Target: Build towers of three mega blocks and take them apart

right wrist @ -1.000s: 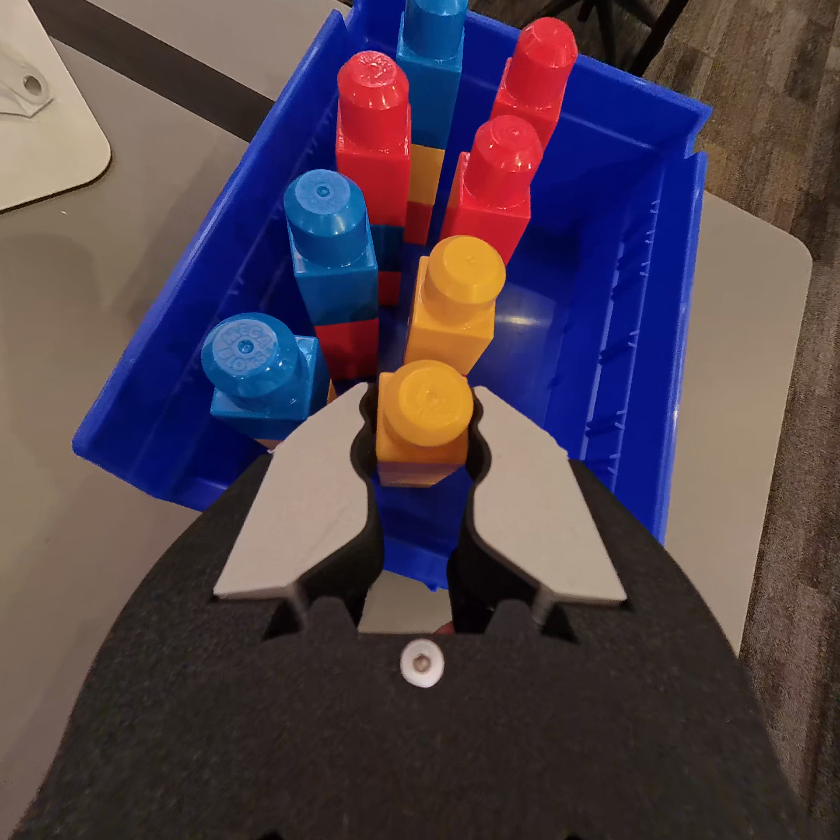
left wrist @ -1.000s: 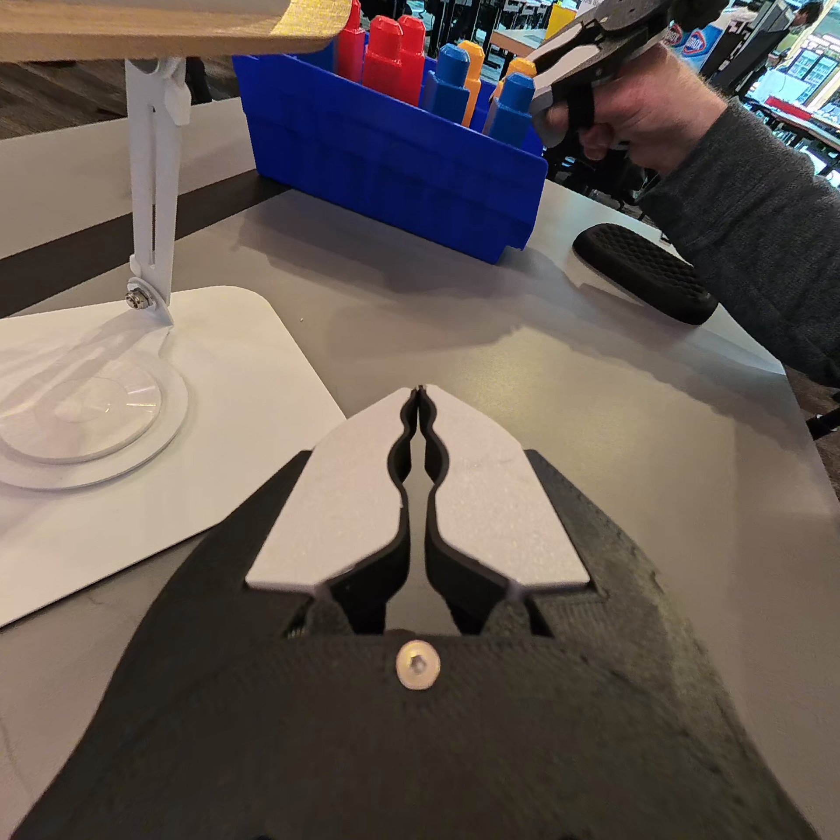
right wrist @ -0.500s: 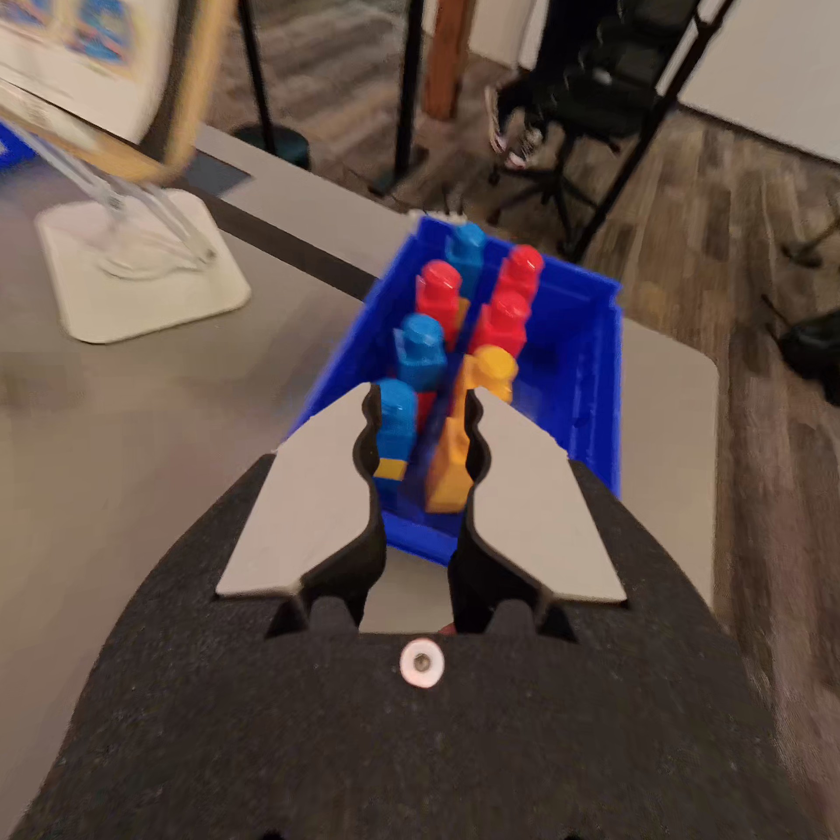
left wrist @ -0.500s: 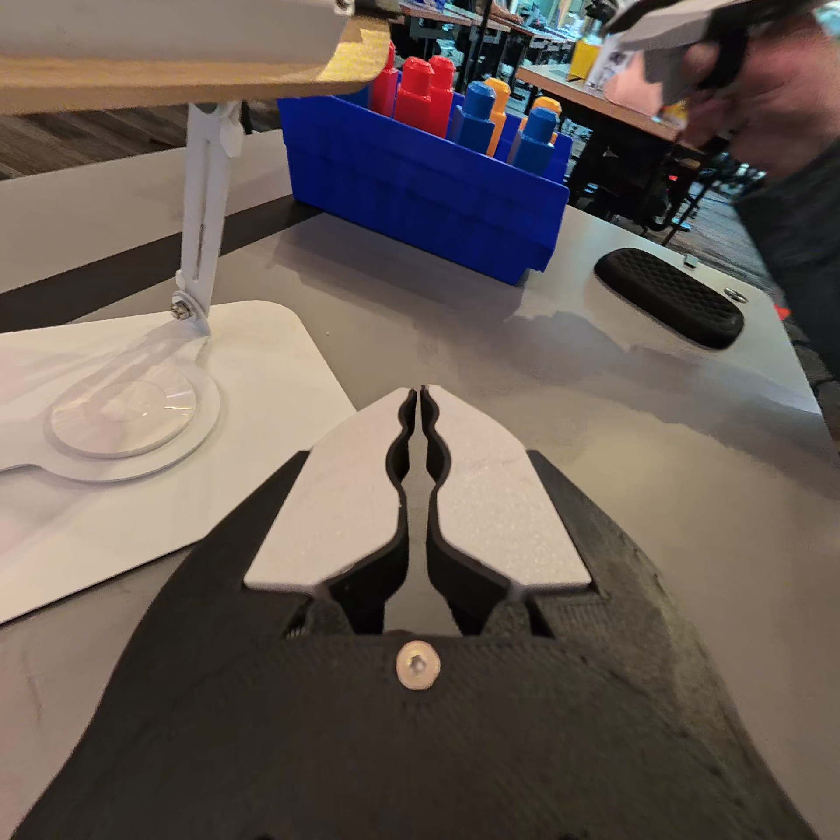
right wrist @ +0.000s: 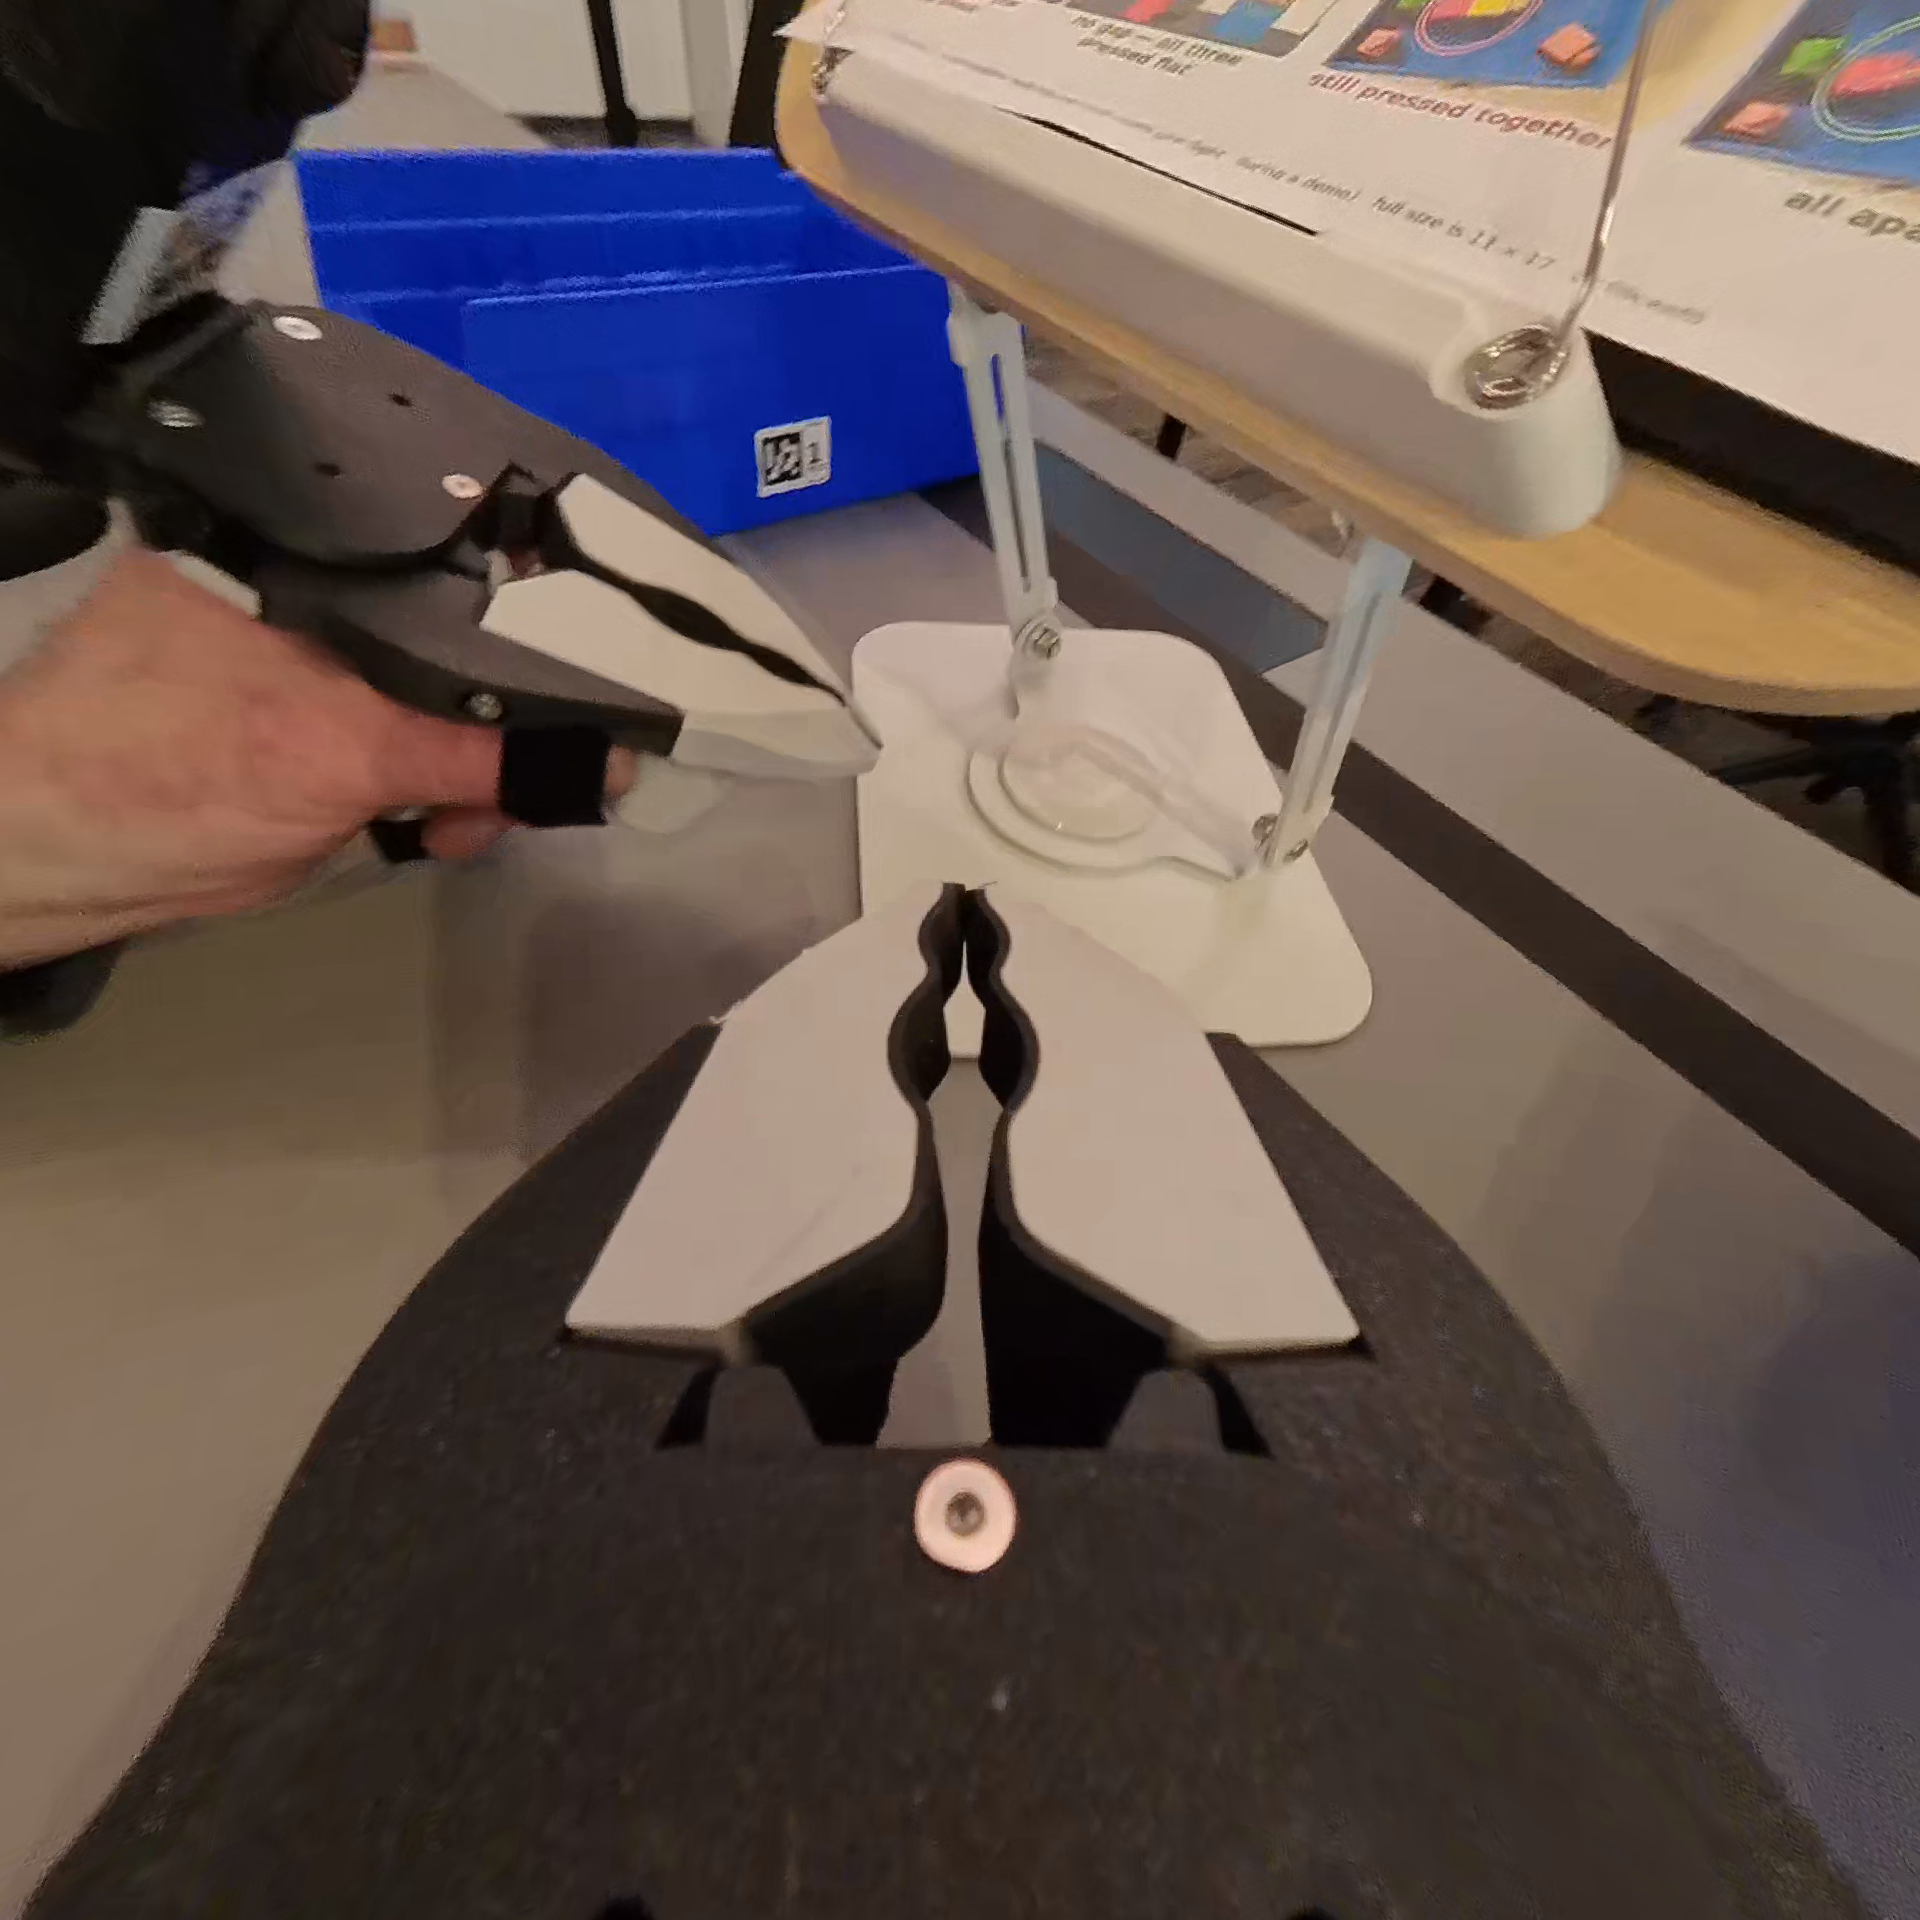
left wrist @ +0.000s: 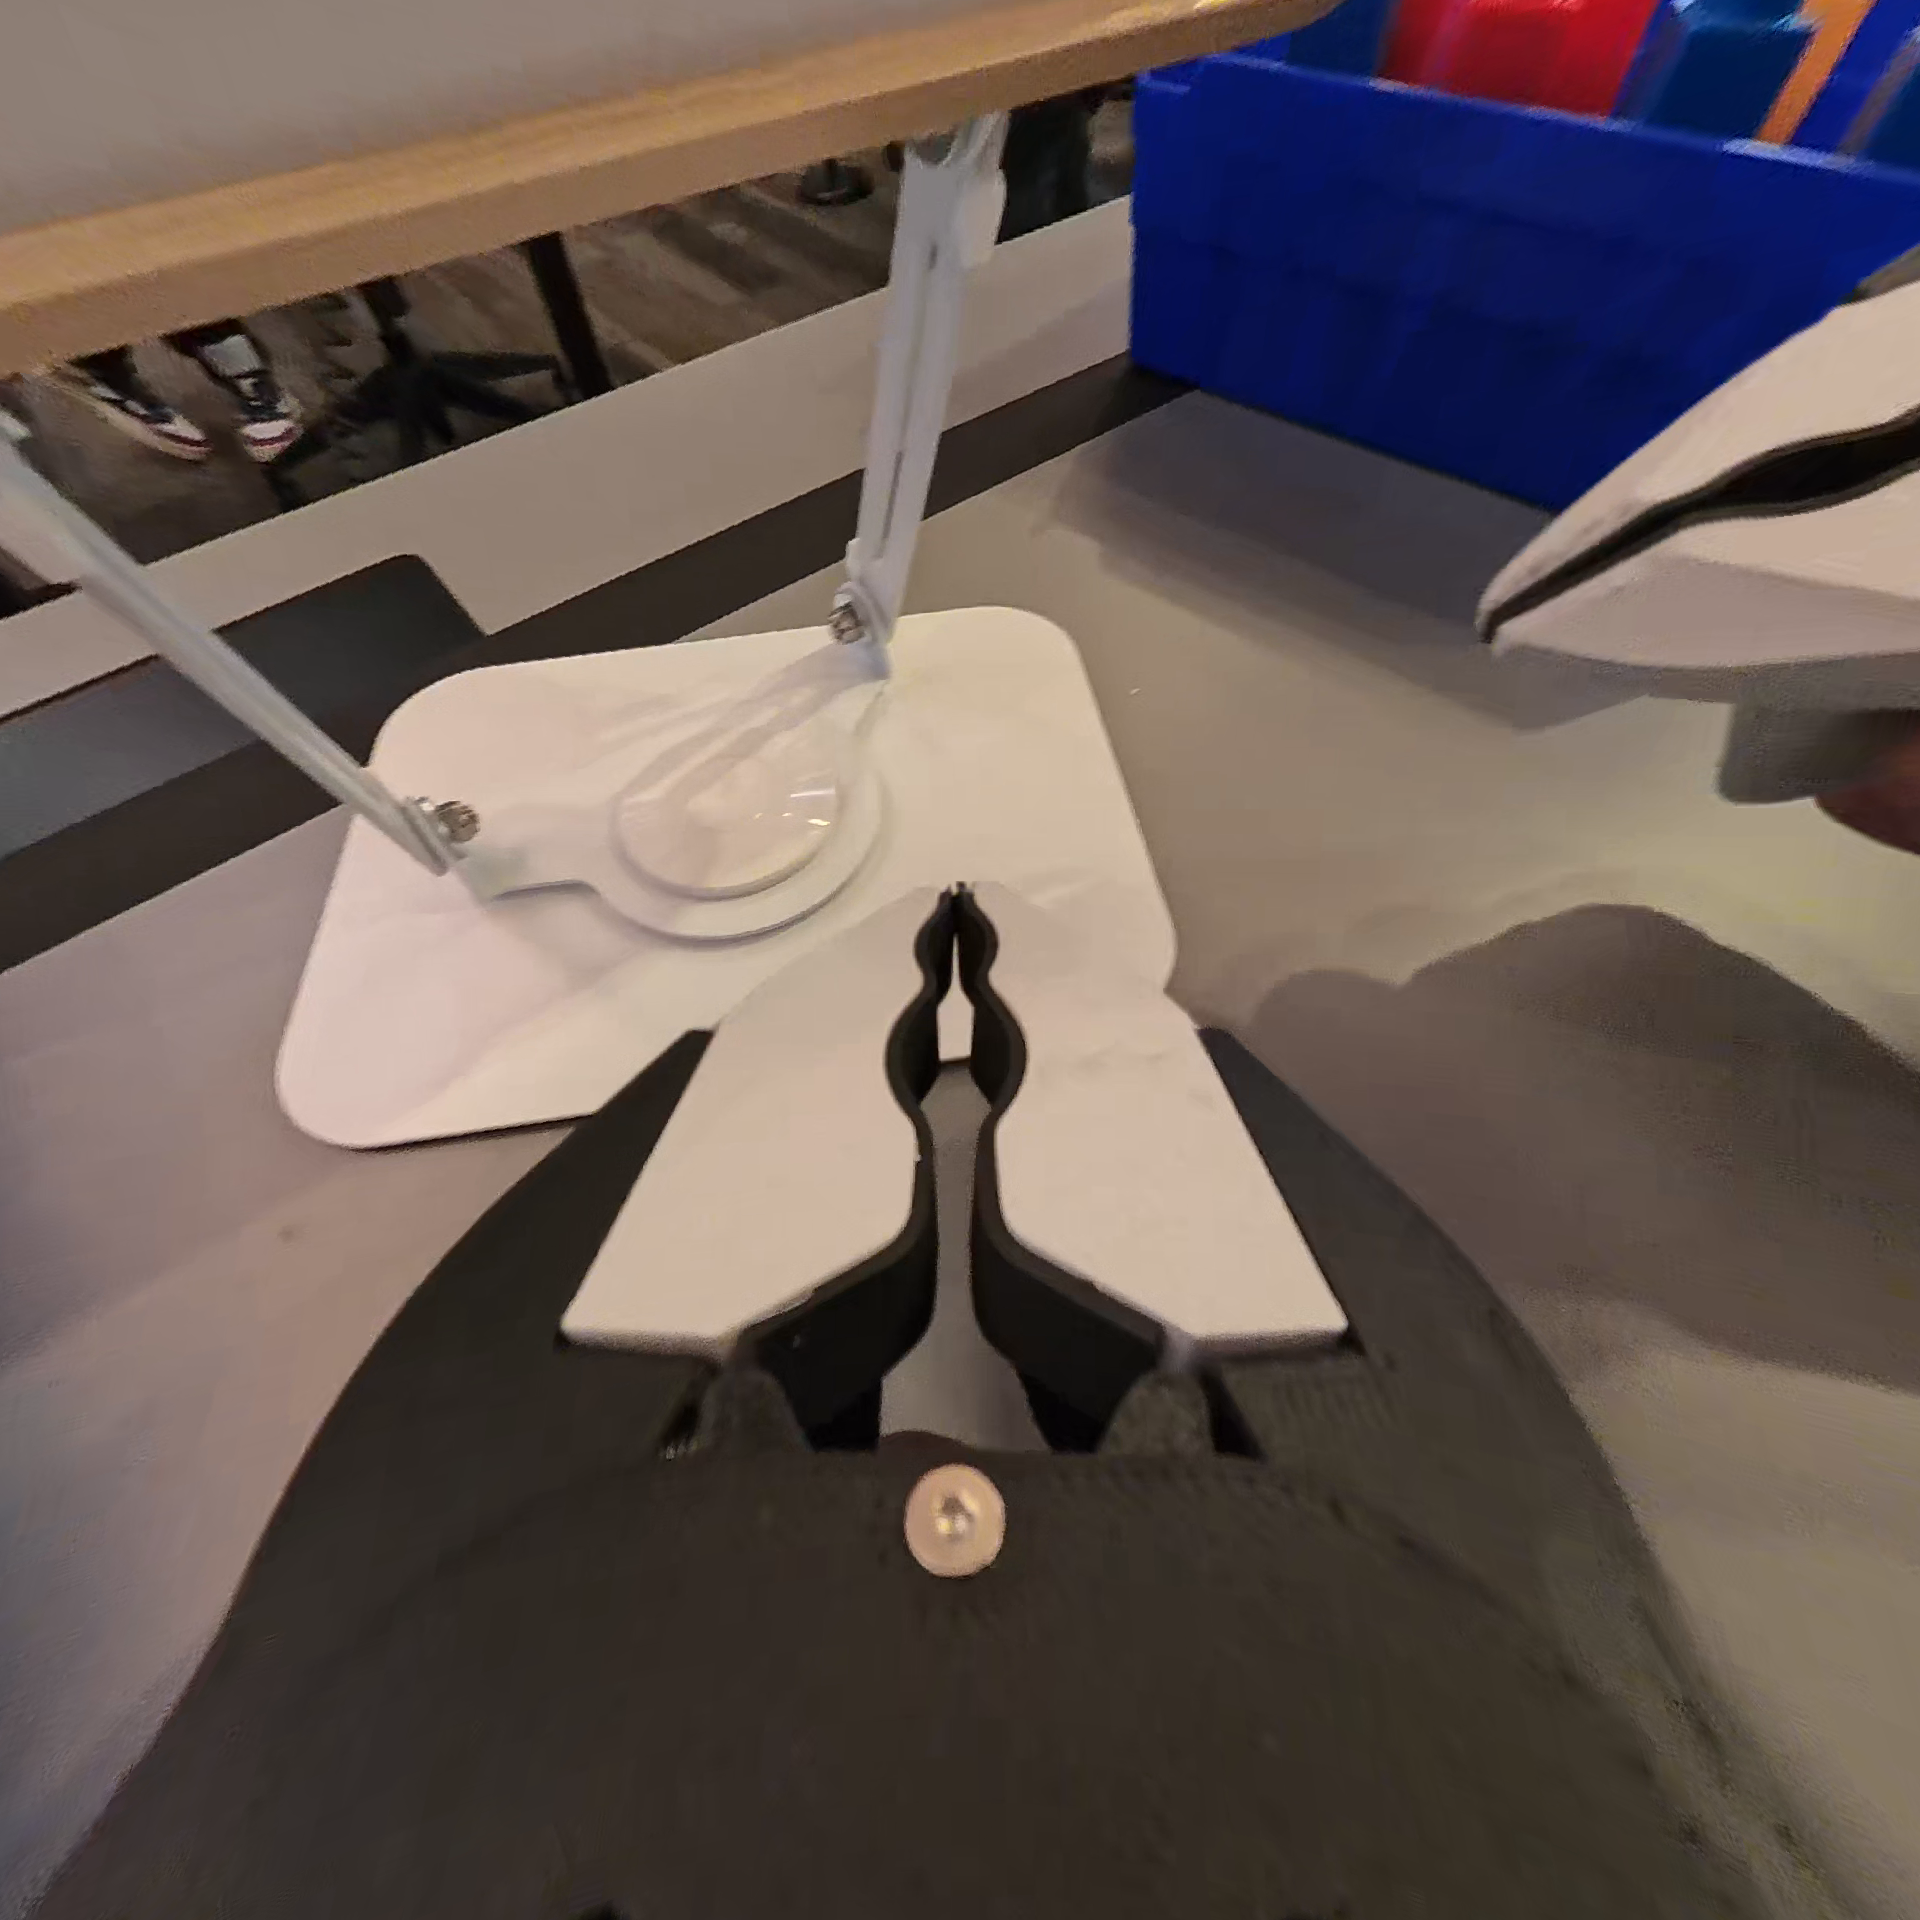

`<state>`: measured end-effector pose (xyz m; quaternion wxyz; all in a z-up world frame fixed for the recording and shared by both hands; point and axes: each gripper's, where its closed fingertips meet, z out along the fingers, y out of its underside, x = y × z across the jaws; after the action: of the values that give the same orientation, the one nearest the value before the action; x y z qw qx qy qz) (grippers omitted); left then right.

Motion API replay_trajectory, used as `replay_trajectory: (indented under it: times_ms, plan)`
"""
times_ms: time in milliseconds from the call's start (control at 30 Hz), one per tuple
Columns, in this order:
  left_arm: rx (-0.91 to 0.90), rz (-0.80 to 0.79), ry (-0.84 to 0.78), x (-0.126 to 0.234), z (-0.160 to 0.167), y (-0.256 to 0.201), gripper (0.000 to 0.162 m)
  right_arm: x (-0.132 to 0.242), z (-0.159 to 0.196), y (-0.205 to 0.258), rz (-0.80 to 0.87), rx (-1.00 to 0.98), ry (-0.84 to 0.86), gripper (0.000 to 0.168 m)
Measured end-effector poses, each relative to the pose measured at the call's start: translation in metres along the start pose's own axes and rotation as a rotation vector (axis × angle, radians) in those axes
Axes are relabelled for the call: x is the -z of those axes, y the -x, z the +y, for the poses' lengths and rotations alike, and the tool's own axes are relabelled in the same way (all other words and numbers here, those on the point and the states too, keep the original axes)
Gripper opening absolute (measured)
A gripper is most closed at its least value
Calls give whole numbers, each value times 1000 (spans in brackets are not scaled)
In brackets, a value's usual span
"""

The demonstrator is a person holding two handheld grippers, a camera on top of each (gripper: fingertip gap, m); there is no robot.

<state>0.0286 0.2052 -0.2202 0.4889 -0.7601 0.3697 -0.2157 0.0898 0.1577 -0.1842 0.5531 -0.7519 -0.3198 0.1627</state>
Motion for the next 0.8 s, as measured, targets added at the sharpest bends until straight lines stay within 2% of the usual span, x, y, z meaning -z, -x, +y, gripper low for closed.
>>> replay_trajectory:
  times_ms: [100,233,467,800]
  plan:
    - [-23,-75,31,-2,3,12,0,-26,0,-4,60,-33,-63,0]
    - [-45,-109,68,-9,10,16,0,-47,11,-10,132,-28,-28,0]
    - [-90,-120,67,-18,10,14,0,-47,15,-18,198,26,-8,0]
    - [-104,-118,58,-18,8,11,2,-51,19,-12,211,135,28,0]
